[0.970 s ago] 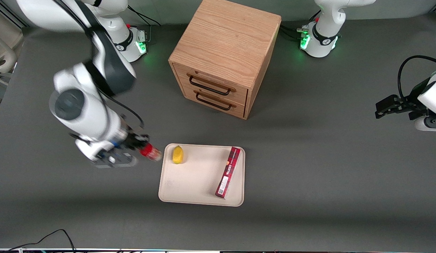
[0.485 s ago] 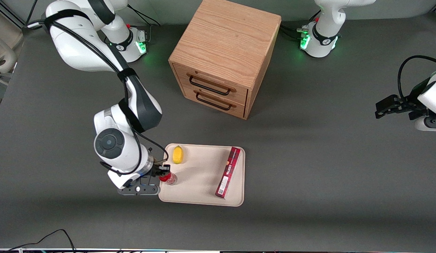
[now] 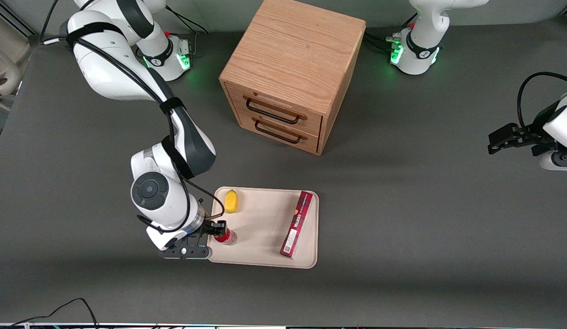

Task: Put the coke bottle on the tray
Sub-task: 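Lower the bottle onto the tray beside the lemon and release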

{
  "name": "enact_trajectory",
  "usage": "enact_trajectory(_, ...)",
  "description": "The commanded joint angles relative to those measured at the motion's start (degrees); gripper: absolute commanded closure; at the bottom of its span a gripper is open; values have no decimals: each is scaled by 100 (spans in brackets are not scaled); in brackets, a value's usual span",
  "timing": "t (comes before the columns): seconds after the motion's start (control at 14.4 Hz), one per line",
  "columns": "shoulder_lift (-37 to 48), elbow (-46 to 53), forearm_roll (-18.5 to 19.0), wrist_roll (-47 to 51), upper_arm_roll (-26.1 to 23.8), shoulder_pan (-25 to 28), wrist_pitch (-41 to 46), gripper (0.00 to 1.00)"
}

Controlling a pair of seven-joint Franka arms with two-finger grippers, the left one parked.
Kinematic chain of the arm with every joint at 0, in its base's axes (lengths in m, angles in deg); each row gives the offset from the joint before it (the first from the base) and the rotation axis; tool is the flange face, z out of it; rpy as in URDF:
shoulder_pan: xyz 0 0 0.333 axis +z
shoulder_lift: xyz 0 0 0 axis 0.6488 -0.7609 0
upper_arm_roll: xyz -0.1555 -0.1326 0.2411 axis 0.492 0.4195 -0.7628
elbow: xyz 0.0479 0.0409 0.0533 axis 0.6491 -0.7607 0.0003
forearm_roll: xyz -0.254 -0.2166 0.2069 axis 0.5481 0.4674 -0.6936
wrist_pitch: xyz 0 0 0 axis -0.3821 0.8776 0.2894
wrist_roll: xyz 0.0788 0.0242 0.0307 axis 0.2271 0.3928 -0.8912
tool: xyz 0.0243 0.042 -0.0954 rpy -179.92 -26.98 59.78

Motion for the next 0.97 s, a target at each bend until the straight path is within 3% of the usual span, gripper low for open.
enact_trajectory(0.0,693,134,110,73,117,24,980,0)
enact_trajectory(0.14,1387,99,101,38,135,-63,1605,0)
enact_trajectory(0.35,2328,-443,-91,-363,-57,-650,2195,0)
enact_trajectory(0.49,3013,-1084,-582,-725,-181,-1299,2188,0)
enact_trajectory(0.76,4350,-2535,-996,-1147,-269,-2205,1696,0)
enact_trajectory(0.9,4572,-2713,-1243,-1464,-260,-2628,1730,0)
